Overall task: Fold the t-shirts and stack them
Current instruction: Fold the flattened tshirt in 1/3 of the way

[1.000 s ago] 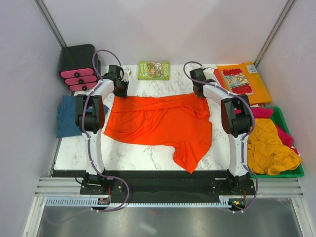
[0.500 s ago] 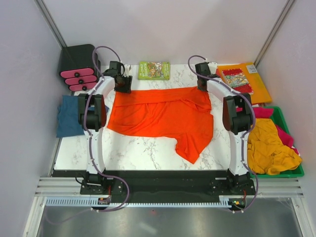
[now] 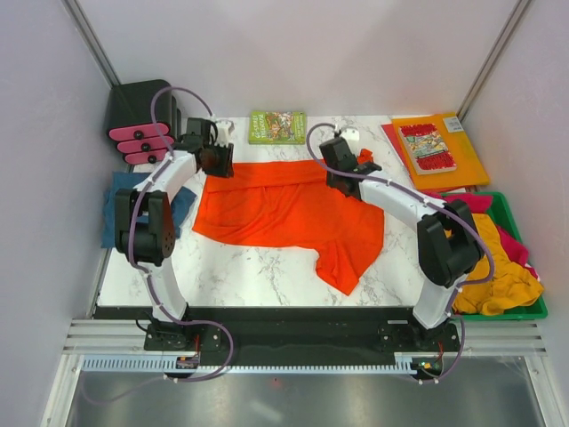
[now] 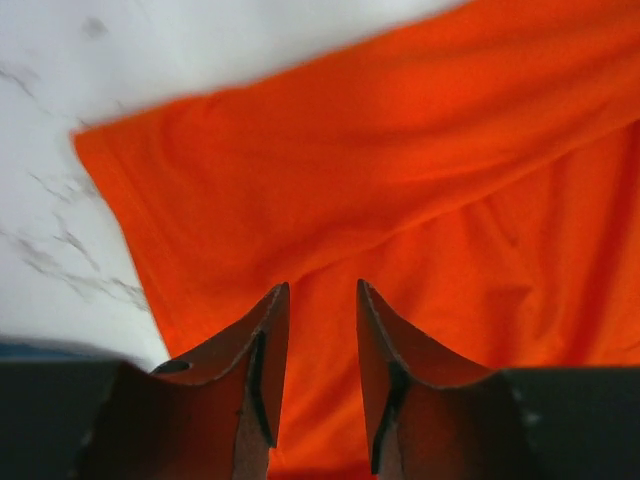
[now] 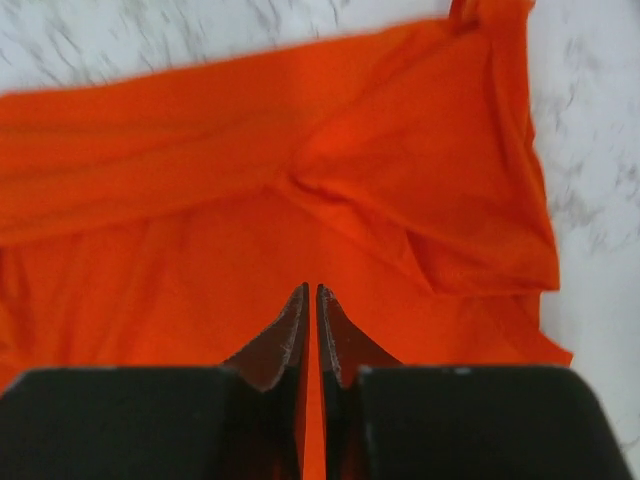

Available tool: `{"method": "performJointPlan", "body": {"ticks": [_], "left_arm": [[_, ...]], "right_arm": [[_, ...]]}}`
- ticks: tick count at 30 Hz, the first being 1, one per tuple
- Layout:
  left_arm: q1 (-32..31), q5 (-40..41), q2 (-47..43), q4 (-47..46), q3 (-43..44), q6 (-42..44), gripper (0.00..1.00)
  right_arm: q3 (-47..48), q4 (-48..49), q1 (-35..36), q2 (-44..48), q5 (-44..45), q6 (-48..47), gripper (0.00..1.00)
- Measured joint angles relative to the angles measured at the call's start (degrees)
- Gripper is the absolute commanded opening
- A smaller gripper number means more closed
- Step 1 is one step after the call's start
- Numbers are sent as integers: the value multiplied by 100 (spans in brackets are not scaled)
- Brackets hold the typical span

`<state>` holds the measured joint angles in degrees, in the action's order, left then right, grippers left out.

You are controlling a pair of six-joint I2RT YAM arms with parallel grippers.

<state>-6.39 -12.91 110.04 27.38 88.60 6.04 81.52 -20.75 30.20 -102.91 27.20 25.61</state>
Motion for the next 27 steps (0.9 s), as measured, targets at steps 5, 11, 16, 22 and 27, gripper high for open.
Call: {"method": "performJointPlan", "body": {"ticks": [5,11,16,22,27], "left_arm": [[-24,-76,2,131,-977,15,36],[-22,-96,-61,203,-1609,66,36],[-17,20,-131,201,-1687,105,36],[85,205,-131,184,-1700,107,37],[260,369,-129,162,-1698,107,37]], "right_arm": [[-1147,-107,-50,-2,-98,422,7],[-1580,-85,-101,-24,-101,743,9],[-1764,-52,-94,-188,-79,970,10],[-1849,9,-85,-221,37,1213,10],[-2022,146,-138,-127,68,1394,11]]}}
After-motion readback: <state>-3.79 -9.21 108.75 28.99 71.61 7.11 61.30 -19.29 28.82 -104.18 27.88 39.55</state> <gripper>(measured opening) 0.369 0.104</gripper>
